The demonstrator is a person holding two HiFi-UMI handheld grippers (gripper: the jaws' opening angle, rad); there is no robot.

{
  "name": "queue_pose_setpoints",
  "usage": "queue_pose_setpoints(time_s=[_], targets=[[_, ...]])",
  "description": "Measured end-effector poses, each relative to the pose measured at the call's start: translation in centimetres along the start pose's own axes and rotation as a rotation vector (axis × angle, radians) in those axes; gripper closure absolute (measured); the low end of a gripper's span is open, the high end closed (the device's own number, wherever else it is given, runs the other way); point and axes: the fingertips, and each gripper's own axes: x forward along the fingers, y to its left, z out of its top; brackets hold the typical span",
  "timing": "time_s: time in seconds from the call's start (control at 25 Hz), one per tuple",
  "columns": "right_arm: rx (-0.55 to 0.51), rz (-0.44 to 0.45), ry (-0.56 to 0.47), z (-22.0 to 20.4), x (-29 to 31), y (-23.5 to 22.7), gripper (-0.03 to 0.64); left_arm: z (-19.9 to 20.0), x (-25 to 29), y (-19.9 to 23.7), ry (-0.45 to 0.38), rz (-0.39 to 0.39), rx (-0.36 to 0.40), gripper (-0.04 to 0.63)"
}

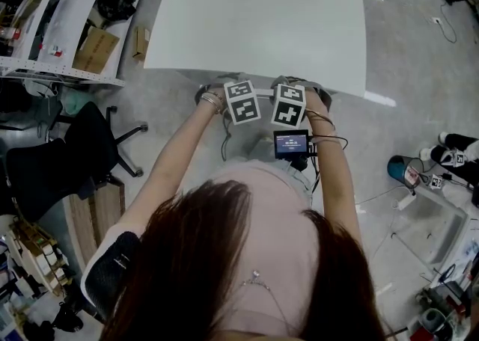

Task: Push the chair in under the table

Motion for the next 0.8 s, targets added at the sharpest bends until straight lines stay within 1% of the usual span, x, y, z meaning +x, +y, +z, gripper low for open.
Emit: queue_pose_setpoints(time_s=[0.8], targets=[[-0.004,0.005,0.001,-0.1,0.2,-2.5,0.495,0.1,0.5,2.5,0.019,0.009,0.0,0.417]])
